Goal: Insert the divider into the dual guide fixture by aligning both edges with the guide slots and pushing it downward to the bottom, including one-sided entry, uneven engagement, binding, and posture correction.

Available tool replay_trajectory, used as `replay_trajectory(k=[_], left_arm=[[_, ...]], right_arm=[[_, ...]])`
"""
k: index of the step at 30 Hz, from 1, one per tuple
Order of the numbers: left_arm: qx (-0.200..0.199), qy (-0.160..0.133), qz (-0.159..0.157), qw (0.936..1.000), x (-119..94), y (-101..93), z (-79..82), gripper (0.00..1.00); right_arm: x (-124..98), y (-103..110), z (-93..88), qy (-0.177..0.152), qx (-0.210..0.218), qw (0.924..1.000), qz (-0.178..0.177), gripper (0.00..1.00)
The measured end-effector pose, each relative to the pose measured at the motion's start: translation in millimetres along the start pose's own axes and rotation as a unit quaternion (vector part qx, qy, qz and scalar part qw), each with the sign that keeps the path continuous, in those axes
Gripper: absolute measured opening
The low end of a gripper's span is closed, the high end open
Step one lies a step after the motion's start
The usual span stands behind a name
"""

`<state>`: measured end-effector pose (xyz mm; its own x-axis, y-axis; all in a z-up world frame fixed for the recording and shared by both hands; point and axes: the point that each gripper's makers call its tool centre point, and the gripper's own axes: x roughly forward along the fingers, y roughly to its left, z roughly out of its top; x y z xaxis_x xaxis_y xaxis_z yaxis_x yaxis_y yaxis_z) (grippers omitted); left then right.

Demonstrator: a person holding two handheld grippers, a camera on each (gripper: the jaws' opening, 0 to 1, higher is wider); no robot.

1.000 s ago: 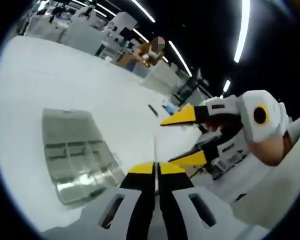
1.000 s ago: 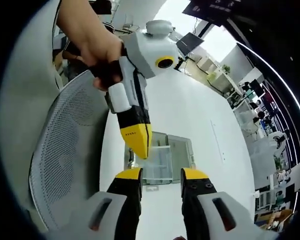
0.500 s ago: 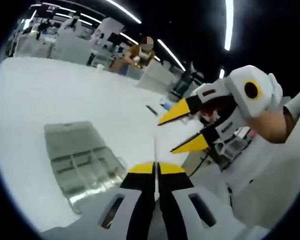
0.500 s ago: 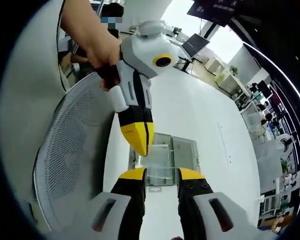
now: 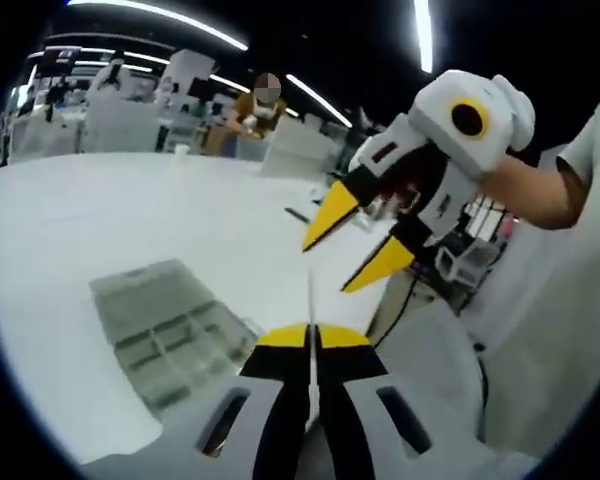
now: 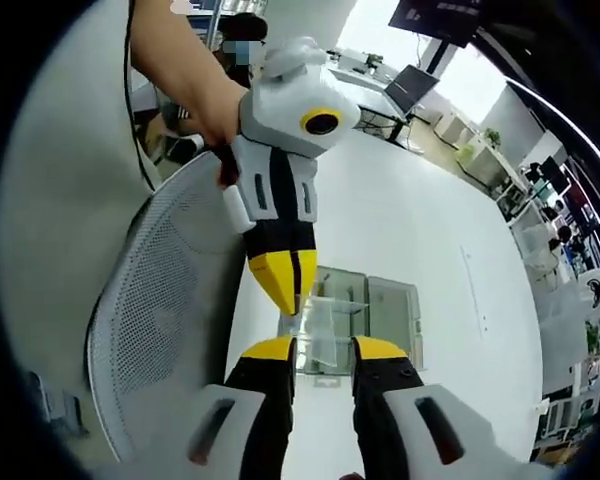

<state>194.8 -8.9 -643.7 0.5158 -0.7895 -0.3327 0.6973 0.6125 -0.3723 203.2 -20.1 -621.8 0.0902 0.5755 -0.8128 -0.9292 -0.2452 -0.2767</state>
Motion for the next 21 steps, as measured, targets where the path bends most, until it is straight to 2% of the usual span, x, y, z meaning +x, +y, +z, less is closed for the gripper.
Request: replay_trajectory(k=[7, 13, 21], left_arm=[[0.035, 0.0, -0.002, 0.9994, -0.3, -3.1, 0.4, 0.0], [0.072, 0.003, -0.005, 0.9974, 0.3, -6.5, 1.2, 0.0], [0.097, 0.006, -0.005, 0.9952, -0.3, -6.6, -0.2, 0.0]], right_arm=[[3.1, 3.7, -0.8, 0.005, 0.0, 0.9994, 0.033, 0.08], [3.2, 6.0, 0.2, 0.006, -0.002, 0.9984, 0.057, 0.06], [2.0, 11.2, 0.4, 0.008, -0.003, 0.9964, 0.085, 0.02]])
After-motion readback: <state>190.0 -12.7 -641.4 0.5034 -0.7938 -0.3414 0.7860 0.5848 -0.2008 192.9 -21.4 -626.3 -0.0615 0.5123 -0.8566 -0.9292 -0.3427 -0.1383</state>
